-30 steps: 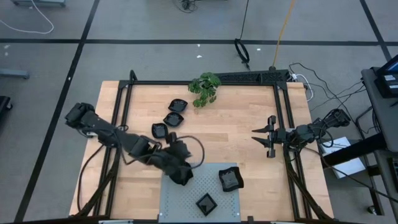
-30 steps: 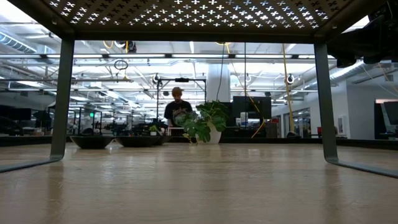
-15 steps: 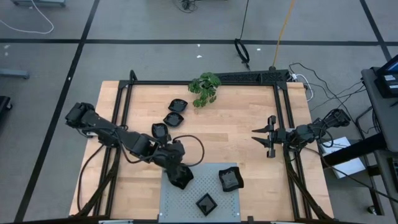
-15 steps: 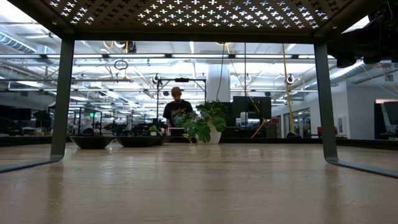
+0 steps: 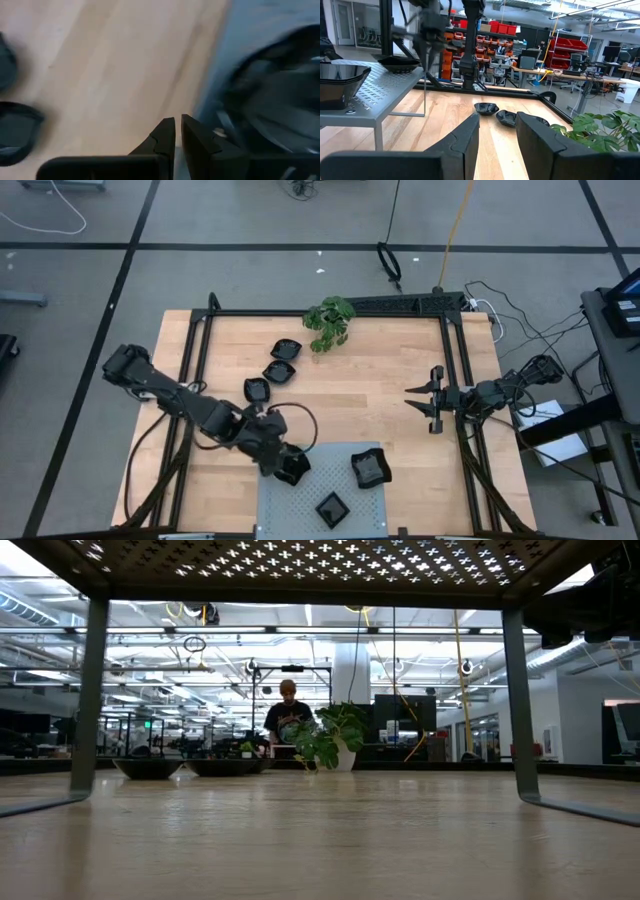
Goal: Pick & Place Mini shaped plates
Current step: Adjust the stacked leaf-shaped plate on the shelf
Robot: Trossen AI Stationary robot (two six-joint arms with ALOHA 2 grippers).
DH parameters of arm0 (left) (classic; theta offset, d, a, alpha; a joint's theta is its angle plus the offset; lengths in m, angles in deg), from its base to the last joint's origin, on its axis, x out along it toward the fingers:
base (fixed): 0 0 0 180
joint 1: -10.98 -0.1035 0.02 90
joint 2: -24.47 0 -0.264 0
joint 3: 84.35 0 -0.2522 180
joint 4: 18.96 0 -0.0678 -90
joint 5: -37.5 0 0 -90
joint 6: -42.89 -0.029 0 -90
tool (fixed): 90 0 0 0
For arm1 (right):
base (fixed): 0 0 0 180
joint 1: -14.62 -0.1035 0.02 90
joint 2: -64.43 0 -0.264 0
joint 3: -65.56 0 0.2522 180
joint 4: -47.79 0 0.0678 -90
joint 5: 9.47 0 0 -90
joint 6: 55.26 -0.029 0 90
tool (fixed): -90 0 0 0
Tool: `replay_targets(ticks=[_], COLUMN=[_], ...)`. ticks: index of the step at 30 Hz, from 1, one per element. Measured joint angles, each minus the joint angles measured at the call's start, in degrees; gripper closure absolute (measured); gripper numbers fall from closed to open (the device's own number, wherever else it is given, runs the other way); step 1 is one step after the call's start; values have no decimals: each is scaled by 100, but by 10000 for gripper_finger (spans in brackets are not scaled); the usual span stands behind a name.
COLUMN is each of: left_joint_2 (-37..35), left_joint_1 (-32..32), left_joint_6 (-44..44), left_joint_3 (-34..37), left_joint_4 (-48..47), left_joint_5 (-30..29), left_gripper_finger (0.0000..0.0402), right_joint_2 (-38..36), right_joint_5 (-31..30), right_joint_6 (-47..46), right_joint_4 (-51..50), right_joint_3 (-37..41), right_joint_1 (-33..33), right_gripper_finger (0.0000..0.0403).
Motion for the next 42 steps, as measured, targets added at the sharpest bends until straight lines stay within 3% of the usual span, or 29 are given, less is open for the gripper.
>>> replay_targets(ticks=[10,14,17,20,26,33,42], left_joint_2=[-916,-942,-879,-659,-102,117,121], left_joint_1=[500,741,680,621,812,1054,1189], left_joint_6=[-186,-1069,-975,-931,-1794,-1905,-2819], left_joint_3=[-157,-156,-160,-144,-144,-266,-435], left_joint_4=[770,1626,1766,1831,2632,1906,625], left_joint_5=[-231,8,-4,-86,288,680,151], left_gripper_finger=[366,366,360,336,262,217,215], right_joint_2=[2,0,0,0,0,0,0], right_joint_5=[-1,-1,-1,1,1,-1,1], right_joint_6=[0,0,0,0,0,1,0], right_joint_4=[0,0,0,-1,0,-1,0], right_joint_3=[-1,1,1,0,0,-1,-1], right_joint_1=[0,0,-2,-2,0,-2,-2], right_gripper_finger=[284,284,284,284,284,284,284])
